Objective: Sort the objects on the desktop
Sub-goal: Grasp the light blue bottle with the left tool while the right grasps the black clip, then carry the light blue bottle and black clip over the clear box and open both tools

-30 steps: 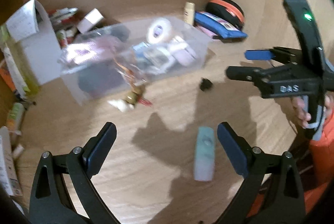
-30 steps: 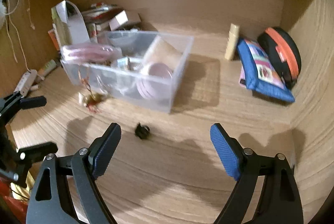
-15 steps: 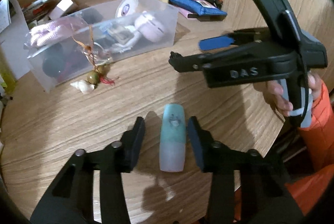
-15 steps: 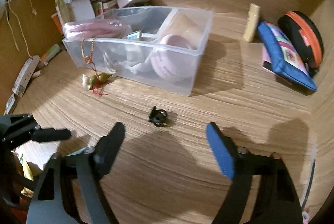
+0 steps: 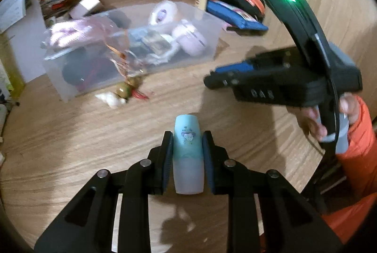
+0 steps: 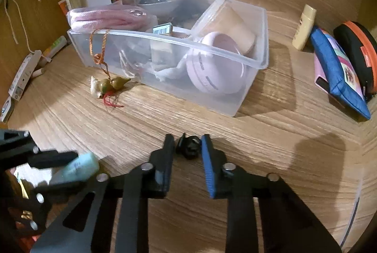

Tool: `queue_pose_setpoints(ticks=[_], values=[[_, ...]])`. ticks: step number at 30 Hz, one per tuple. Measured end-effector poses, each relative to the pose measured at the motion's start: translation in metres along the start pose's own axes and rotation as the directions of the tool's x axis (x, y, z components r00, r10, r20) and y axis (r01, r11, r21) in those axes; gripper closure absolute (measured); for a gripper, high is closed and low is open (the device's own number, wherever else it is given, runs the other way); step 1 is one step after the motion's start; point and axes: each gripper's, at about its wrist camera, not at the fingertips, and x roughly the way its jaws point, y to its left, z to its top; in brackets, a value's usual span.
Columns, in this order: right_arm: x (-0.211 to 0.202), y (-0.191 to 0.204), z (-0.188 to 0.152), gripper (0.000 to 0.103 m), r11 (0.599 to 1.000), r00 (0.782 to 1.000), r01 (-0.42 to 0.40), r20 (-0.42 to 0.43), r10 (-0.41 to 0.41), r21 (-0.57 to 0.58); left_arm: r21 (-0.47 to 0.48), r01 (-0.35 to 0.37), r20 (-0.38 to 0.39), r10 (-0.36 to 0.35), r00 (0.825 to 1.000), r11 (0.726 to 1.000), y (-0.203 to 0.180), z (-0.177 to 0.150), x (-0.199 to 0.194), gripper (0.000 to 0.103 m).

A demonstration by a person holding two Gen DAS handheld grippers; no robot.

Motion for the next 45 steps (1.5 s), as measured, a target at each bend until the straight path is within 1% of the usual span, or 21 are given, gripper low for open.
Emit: queue_pose_setpoints(ticks=[3,10,18,23,26,34,45], values=[[-0.003,0.002,0.001,0.083,1.000,0.999,-0.031,0.011,0.031,0.002,-0.026,-0.009,0.030,0.009,1.000,1.000,0.008,0.007,-0.004,0.079],[-0.025,0.009,0.004,0.084,0.998,0.996,-0.065,0.068,0.066,-0.016,-0.058,-0.025,0.085,0.030,0.996,0.998,0.020,0.023,-0.019,0.079],[-0.050,0.015,0.015,0.084,0.997,0.988,-0.069,0.138,0.074,-0.037,-0.083,-0.032,0.157,0.044,0.987,0.996,0.033,0.043,-0.037,0.079],[-0.063,0.020,0.023,0.084,0.996,0.981,-0.068,0.177,0.076,-0.052,-0.079,-0.042,0.198,0.057,0.979,0.996,0.038,0.058,-0.046,0.079],[-0.067,0.020,0.029,0.084,0.997,0.977,-0.064,0.200,0.073,-0.047,-0.071,-0.034,0.221,0.049,0.974,0.997,0.041,0.069,-0.047,0.079],[-0.071,0.010,0.047,0.084,0.998,0.969,-0.054,0.241,0.060,-0.032,-0.063,-0.036,0.236,0.050,0.971,0.997,0.051,0.098,-0.038,0.079],[-0.052,0.004,0.077,0.084,0.998,0.968,-0.062,0.241,0.066,-0.021,-0.033,-0.049,0.233,0.056,0.971,0.998,0.058,0.134,-0.019,0.079]])
